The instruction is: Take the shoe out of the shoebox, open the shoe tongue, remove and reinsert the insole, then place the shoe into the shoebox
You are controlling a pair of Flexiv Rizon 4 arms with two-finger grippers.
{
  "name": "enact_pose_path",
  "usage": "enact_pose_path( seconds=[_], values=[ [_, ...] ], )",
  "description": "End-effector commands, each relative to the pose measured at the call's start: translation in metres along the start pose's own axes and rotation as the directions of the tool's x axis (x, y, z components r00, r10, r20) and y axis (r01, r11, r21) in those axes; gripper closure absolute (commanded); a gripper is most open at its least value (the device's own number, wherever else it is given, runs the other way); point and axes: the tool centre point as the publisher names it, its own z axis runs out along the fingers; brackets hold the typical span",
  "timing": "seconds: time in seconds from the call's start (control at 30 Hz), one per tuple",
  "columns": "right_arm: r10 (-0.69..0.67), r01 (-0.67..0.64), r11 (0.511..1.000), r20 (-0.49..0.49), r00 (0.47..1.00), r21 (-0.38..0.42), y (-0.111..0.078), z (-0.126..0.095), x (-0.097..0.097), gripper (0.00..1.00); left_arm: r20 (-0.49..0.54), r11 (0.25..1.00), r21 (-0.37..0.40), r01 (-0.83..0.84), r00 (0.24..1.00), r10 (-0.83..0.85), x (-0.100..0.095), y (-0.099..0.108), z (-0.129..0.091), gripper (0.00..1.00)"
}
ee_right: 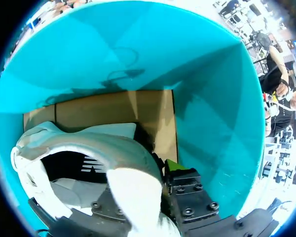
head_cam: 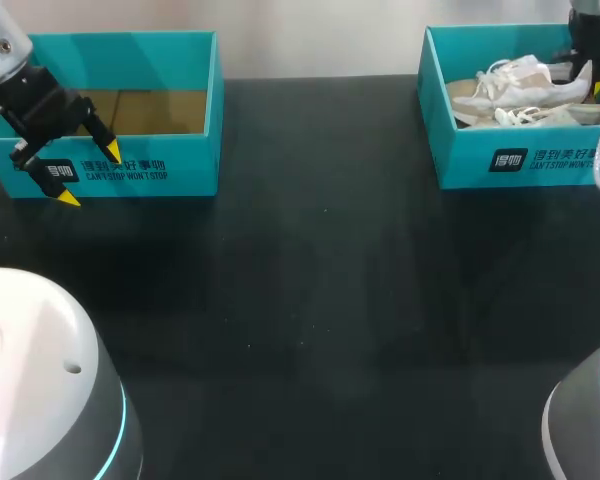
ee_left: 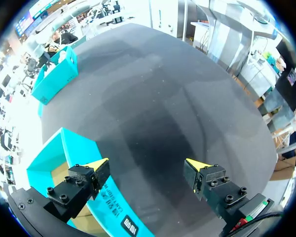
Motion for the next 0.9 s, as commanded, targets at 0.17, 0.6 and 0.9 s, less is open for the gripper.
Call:
enact_pose_path(
  seconds=[0.17,0.6,0.9],
  values=[
    [-0.005,0.005,1.000,0.003,1.000,-0.016,0.002,-0.010,-0.004,0.14,0.000,1.000,-0.003,0.000,1.000,0.000,0.001,0.000,0.000,0.00],
    [0.010,-0.013,0.998,-0.058,0.998,-0.060,-0.002,-0.051,-0.009,0.00,0.000,1.000,-0.003,0.000,1.000,0.000,0.001,0.000,0.000,0.00],
    [-0.016,0.008,0.996,-0.093,0.996,-0.089,-0.002,-0.088,0.001,0.00,0.000,1.000,-0.003,0.000,1.000,0.000,0.001,0.000,0.000,0.00]
  ],
)
